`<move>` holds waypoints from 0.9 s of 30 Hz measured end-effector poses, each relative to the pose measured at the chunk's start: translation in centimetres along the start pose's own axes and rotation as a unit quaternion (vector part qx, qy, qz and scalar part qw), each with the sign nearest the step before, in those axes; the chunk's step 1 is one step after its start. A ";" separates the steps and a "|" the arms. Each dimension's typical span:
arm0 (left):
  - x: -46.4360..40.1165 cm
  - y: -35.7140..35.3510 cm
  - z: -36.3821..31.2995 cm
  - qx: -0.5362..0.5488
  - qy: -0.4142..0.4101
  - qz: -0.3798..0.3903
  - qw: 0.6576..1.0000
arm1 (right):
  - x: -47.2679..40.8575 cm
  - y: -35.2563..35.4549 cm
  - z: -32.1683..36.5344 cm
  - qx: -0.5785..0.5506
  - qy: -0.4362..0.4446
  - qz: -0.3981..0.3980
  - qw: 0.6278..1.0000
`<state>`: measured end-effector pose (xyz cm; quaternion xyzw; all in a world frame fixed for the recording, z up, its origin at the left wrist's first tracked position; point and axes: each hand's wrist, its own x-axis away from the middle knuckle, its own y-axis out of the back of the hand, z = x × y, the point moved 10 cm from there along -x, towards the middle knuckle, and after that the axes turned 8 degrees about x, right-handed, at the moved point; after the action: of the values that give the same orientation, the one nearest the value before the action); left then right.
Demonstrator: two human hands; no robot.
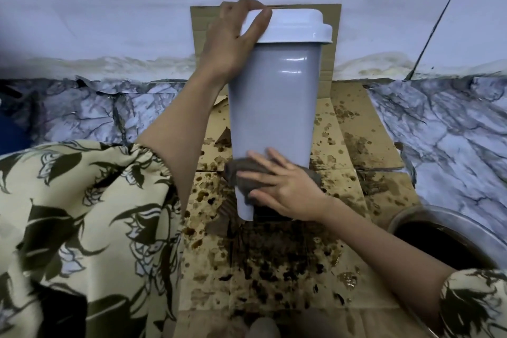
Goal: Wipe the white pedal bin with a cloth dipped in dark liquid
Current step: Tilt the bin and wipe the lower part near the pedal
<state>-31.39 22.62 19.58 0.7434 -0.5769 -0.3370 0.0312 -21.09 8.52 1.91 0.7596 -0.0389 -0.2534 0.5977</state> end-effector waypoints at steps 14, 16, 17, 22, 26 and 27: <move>-0.6 -0.5 0.1 -0.018 0.000 -0.020 1.000 | 11.4 -7.3 -2.4 -0.421 -0.481 -0.151 0.754; -0.7 -0.5 0.2 -0.014 0.002 -0.023 1.000 | 11.1 -6.5 -2.5 -0.407 -0.473 -0.140 0.769; -0.7 -0.5 0.2 -0.013 0.005 -0.025 1.000 | 10.4 -5.4 -2.9 -0.372 -0.452 -0.133 0.800; -0.7 -0.7 0.2 -0.016 0.006 -0.015 1.000 | 1.7 -1.2 -0.4 -0.026 -0.089 0.016 0.996; -0.8 0.1 0.6 -0.007 0.013 0.003 1.000 | 2.6 -0.7 -1.5 0.015 -0.033 0.026 0.999; -0.8 0.2 0.6 -0.006 0.015 0.004 1.000 | 3.6 -0.3 -2.4 -0.006 -0.057 0.004 0.998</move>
<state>-31.95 23.49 19.55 0.7462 -0.5771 -0.3287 0.0455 -17.02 9.41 0.82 0.7403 -0.0751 -0.2943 0.5998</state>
